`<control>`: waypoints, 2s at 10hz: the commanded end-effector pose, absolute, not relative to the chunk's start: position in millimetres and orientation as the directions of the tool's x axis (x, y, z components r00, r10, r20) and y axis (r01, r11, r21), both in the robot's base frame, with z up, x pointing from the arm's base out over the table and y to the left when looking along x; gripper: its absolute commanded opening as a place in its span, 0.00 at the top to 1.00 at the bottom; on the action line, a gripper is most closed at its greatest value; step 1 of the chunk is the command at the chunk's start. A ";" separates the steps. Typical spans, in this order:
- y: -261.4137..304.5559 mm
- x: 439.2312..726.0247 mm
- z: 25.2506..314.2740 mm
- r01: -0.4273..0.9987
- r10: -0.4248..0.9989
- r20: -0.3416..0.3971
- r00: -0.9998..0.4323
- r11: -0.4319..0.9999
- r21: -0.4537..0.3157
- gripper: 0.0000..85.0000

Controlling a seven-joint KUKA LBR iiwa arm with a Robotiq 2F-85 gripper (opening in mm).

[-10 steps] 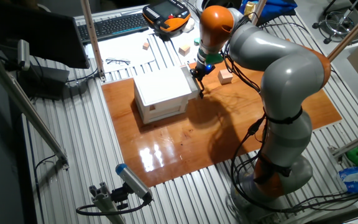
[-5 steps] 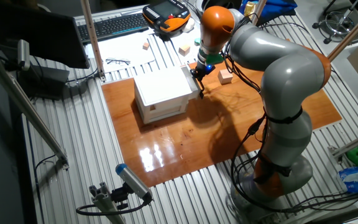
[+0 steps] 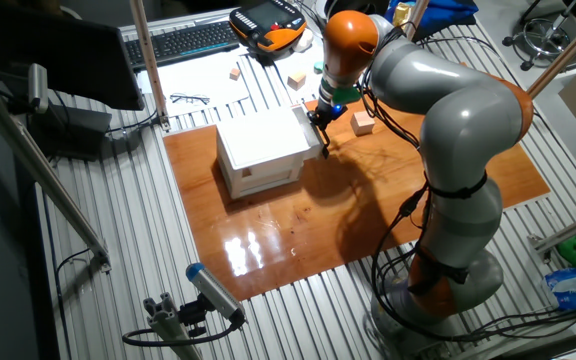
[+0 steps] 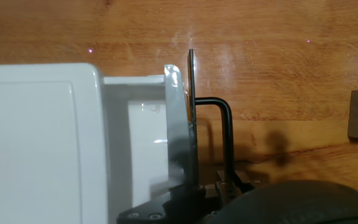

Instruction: Put things in the drawer

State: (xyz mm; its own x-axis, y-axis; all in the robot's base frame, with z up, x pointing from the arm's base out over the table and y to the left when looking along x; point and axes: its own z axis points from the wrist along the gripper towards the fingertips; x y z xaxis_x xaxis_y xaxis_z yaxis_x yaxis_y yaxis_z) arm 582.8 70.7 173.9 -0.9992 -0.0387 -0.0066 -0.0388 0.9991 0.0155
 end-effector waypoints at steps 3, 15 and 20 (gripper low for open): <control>70.9 582.8 176.2 -0.039 -0.039 -0.007 -0.999 0.999 0.011 1.00; 59.3 580.7 177.0 -0.034 -0.034 -0.014 -0.999 0.999 -0.002 1.00; 52.4 577.6 176.5 -0.039 -0.039 -0.018 -0.999 0.999 -0.013 1.00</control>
